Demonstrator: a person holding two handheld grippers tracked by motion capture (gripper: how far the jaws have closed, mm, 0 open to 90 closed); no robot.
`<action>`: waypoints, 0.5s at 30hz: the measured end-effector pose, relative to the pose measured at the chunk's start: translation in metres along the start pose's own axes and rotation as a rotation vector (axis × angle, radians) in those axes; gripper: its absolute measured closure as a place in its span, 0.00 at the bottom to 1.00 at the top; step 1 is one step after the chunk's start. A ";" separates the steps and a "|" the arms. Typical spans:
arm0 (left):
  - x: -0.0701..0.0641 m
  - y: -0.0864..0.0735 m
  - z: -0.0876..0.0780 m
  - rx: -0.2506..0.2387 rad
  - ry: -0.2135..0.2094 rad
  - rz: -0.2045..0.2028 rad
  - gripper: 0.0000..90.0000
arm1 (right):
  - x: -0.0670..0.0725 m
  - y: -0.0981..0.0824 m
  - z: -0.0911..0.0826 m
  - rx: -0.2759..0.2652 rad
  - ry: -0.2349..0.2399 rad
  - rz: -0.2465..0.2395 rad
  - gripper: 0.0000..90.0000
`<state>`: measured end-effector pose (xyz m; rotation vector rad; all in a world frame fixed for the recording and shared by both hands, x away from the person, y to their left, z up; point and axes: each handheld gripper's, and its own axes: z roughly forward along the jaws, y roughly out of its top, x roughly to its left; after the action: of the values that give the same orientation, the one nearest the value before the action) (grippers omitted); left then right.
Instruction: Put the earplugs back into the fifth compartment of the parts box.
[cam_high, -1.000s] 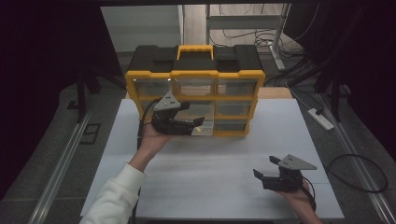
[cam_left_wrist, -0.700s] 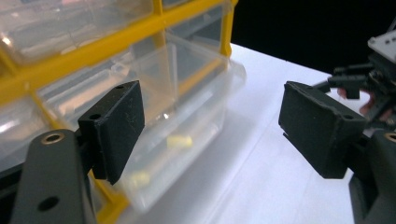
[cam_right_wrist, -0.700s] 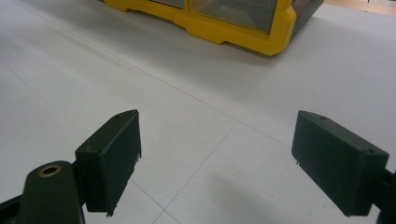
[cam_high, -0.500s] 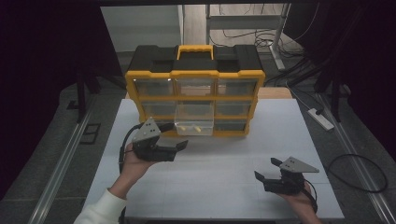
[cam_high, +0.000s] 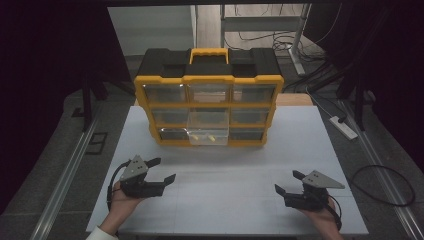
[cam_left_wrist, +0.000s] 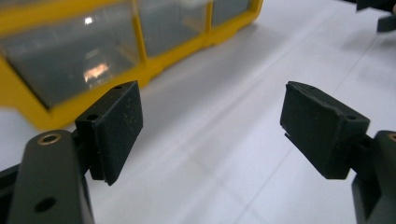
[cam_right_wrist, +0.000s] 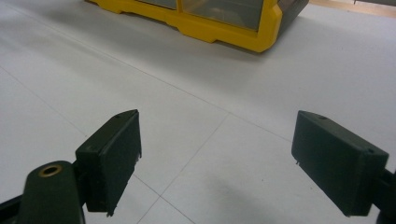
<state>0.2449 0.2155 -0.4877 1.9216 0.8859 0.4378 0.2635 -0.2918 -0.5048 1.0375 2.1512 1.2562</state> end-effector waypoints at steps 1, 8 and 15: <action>0.001 -0.003 0.000 0.002 -0.001 -0.009 0.23 | 0.000 0.000 -0.001 -0.004 0.000 0.001 0.19; 0.004 -0.009 0.003 0.018 0.001 -0.002 0.23 | 0.004 0.000 -0.003 -0.020 -0.003 -0.019 0.19; 0.005 -0.010 0.009 0.036 -0.010 -0.005 0.23 | 0.002 -0.001 -0.005 -0.024 -0.007 -0.016 0.19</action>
<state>0.2492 0.2166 -0.5011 1.9525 0.8982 0.4112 0.2584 -0.2928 -0.5034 1.0110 2.1299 1.2667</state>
